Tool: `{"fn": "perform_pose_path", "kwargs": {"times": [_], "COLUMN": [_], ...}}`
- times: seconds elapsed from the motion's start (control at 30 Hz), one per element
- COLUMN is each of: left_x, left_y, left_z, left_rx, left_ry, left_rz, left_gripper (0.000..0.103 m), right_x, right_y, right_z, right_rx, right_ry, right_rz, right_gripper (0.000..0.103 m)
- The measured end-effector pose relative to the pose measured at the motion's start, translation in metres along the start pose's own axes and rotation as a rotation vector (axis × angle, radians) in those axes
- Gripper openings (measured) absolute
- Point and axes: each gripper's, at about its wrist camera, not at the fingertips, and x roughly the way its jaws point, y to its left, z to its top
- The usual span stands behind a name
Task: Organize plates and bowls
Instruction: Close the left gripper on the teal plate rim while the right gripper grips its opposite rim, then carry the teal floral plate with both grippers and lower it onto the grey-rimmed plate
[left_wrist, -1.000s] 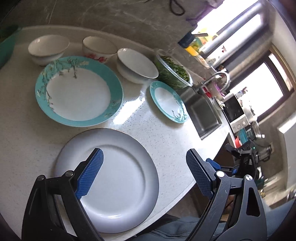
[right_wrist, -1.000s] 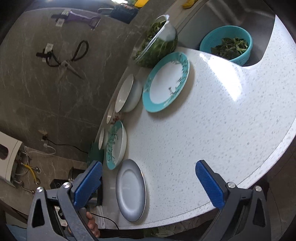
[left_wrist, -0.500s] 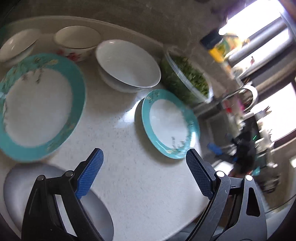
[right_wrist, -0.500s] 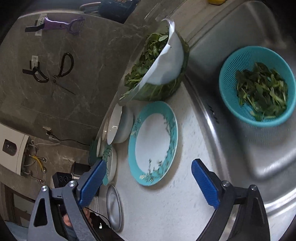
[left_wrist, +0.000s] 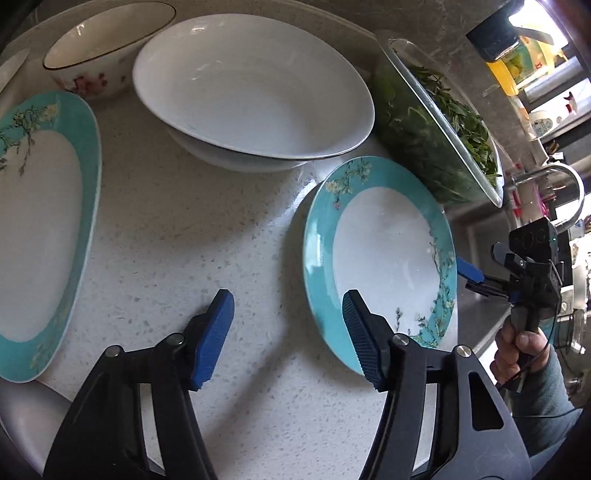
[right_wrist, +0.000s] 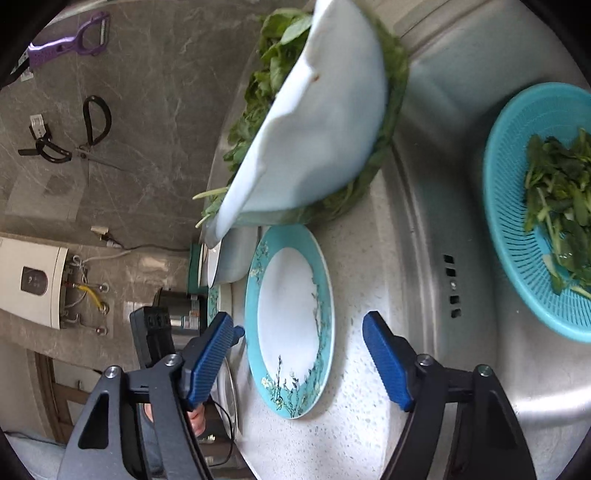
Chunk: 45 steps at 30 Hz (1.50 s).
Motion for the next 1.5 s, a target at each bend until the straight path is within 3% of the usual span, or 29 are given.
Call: {"fn": "perform_pose_path", "kwargs": {"times": [0.27, 0.33, 0.4, 0.47, 0.57, 0.77, 0.9, 1.1, 1.2, 1.5], "left_x": [0.010, 0.010, 0.012, 0.016, 0.018, 0.018, 0.018, 0.018, 0.018, 0.018], "left_y": [-0.014, -0.015, -0.015, -0.017, -0.017, 0.000, 0.003, -0.010, -0.008, -0.010], "left_z": [0.009, 0.013, 0.017, 0.020, 0.024, 0.031, 0.034, 0.034, 0.032, 0.022], "left_rx": [0.037, 0.052, 0.055, 0.057, 0.070, -0.002, 0.002, 0.071, 0.057, 0.055], "left_ry": [0.032, 0.043, 0.067, 0.087, 0.109, 0.156, 0.153, 0.162, 0.157, 0.148], "left_rz": [0.005, 0.011, 0.003, -0.013, -0.018, -0.087, -0.098, -0.034, -0.041, -0.040], "left_gripper": [0.056, 0.044, 0.024, 0.019, 0.019, 0.019, 0.018, 0.018, 0.013, 0.012], "right_x": [0.012, 0.015, 0.018, 0.021, 0.023, 0.022, 0.023, 0.022, 0.024, 0.026], "right_y": [-0.002, -0.001, 0.000, 0.000, 0.002, -0.004, -0.004, 0.008, 0.009, 0.013], "right_z": [0.009, 0.010, 0.011, 0.010, 0.009, 0.008, 0.009, 0.008, 0.008, 0.005], "right_rx": [0.010, 0.009, 0.011, 0.013, 0.018, 0.056, 0.045, 0.001, 0.015, 0.011], "right_ry": [0.073, 0.087, 0.093, 0.106, 0.111, 0.142, 0.173, 0.180, 0.174, 0.189], "right_rz": [0.013, 0.005, 0.002, -0.008, -0.011, -0.031, -0.082, -0.172, -0.174, -0.193], "right_gripper": [0.056, 0.052, 0.049, 0.043, 0.042, 0.027, 0.008, 0.010, 0.010, 0.010]}}
